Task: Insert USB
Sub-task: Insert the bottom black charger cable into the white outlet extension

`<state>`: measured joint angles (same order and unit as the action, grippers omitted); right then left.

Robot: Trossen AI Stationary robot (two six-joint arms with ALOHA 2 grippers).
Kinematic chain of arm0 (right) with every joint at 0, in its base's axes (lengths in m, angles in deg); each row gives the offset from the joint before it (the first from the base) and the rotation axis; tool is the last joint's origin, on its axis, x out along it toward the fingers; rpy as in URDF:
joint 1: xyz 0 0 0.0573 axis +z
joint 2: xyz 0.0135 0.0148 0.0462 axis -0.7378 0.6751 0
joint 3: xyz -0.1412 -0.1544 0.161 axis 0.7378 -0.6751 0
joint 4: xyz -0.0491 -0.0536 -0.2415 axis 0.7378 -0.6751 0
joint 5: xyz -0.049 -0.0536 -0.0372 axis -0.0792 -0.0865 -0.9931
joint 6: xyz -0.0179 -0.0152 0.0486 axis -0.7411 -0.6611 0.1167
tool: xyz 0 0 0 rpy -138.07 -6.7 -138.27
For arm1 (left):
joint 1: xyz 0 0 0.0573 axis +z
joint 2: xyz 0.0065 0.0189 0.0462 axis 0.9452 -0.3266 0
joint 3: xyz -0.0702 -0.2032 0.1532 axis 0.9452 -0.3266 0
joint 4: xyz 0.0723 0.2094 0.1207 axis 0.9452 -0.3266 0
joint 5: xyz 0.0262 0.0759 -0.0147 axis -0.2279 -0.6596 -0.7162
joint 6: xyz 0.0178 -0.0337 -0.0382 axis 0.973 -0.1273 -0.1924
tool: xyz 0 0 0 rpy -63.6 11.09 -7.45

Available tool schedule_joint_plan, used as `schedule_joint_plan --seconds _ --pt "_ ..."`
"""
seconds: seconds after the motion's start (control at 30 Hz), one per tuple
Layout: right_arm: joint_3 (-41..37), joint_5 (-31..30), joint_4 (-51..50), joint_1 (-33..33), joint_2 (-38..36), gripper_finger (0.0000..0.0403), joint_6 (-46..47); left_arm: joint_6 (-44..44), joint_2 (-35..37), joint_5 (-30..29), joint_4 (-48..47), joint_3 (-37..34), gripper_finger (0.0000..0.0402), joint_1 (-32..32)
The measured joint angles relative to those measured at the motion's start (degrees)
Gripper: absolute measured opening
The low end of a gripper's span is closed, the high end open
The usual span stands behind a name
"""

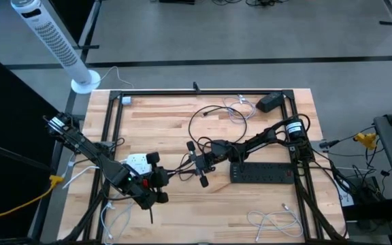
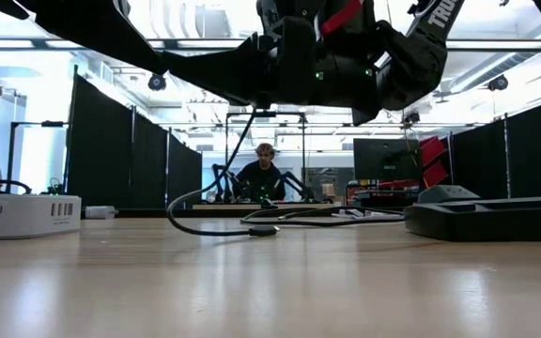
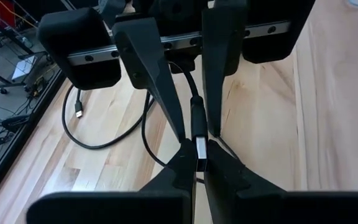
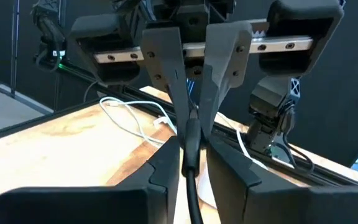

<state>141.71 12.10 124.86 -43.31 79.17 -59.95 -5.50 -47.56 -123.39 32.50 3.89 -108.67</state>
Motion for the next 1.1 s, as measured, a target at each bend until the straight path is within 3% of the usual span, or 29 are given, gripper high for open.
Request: schedule_joint_plan --seconds 0.17,0.33,0.43,0.57,0.73,0.9,1.1 --pt "0.0 -0.5 0.2 0.7 0.0 0.0018 -2.4 -0.3 0.0 0.5 0.1 0.0 0.0007 0.0" --pt "0.0 -0.6 0.1 0.9 0.0 0.0018 0.2 -0.8 0.0 0.8 -0.3 -0.3 0.0009 0.0" --pt "0.0 -0.2 0.3 0.6 0.0 0.0018 2.7 -1.8 0.0 1.9 -2.3 -0.3 0.0032 0.0" --pt "0.0 0.3 0.2 -0.6 0.0 0.0018 9.3 -6.2 1.1 7.4 -11.3 -0.2 0.0067 0.0" --pt "1.7 -0.9 -6.2 -1.2 0.4 0.0018 11.9 -20.0 3.1 7.9 -27.5 0.8 0.0087 0.0" --pt "9.5 -1.4 -15.4 -1.0 4.8 0.0018 11.9 -28.2 4.5 7.4 -36.3 0.2 0.0059 0.0" --pt "19.3 -2.2 -19.3 -1.4 13.8 0.0018 14.2 -34.4 6.4 11.4 -37.6 -3.6 0.0004 0.0"
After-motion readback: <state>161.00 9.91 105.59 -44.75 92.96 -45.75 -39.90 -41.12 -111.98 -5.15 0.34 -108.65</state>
